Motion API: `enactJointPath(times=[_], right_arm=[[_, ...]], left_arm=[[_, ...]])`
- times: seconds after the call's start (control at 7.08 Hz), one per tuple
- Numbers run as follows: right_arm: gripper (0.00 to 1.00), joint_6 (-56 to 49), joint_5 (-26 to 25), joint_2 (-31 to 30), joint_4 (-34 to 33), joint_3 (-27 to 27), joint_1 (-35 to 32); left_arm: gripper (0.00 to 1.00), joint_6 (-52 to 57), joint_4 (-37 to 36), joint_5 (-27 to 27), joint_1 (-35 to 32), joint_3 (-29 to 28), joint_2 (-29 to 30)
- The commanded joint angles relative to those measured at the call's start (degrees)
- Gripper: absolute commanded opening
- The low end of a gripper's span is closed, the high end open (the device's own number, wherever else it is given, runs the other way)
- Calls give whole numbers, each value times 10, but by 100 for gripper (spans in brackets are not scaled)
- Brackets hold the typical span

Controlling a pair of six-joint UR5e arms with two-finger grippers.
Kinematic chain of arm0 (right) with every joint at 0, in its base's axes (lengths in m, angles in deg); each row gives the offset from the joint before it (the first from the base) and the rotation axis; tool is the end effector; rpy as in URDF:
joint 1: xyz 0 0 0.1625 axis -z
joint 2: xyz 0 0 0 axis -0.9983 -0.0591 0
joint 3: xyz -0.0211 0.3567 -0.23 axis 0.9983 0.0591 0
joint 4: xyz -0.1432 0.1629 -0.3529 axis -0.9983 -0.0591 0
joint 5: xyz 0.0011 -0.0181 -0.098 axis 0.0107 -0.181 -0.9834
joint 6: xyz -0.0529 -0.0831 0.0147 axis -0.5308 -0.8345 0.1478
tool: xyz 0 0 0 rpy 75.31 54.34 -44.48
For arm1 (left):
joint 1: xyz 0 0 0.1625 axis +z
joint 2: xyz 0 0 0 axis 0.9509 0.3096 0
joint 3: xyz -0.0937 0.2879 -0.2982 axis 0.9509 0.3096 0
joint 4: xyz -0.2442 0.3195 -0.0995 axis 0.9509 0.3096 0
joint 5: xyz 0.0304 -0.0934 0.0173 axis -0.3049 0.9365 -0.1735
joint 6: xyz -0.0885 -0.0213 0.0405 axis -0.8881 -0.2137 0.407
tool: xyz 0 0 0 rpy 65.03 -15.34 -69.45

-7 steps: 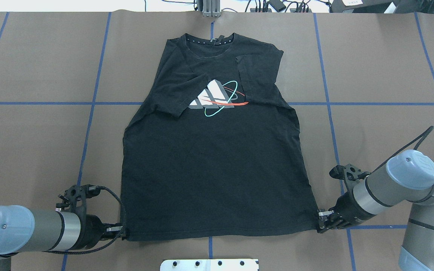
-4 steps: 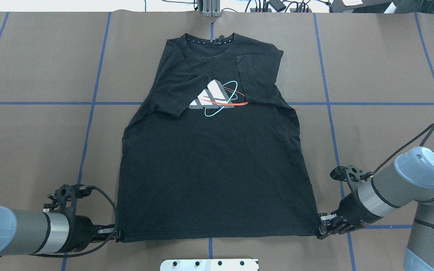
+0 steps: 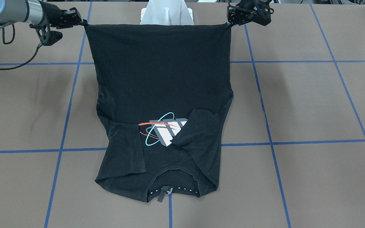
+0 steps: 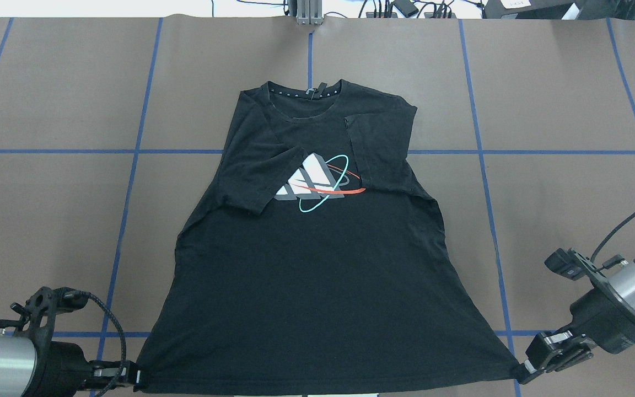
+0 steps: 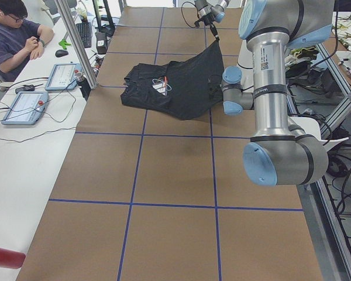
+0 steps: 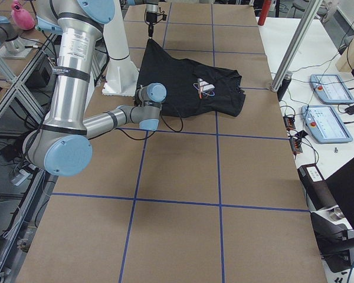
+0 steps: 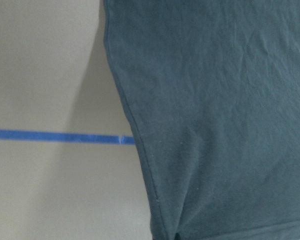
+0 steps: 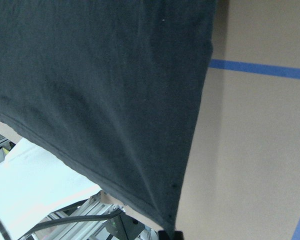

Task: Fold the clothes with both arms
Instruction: 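Lift both hem corners and carry them over the shirt toward the collar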

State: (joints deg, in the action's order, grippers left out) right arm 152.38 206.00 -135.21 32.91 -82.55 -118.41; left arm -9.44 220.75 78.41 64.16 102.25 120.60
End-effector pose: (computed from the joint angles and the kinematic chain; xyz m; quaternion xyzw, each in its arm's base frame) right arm -0.2783 -0.2265 0.4088 -0.2276 -0.6399 -0.1318 0.7220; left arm 0.3461 -0.1597 0.3216 -0.0673 0.5982 -0.0122 0.7984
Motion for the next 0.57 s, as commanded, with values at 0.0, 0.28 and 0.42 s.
enactJointPath(times=[0.0, 0.28, 0.42], right_arm=[[0, 50, 21, 2, 47, 2, 3], [0, 51, 16, 35, 47, 18, -9], [0, 50, 20, 70, 48, 41, -46]], left_arm=[[0, -2, 1, 38, 27, 33, -2], [0, -2, -1, 49, 9, 61, 2], [0, -1, -1, 95, -51, 63, 16]])
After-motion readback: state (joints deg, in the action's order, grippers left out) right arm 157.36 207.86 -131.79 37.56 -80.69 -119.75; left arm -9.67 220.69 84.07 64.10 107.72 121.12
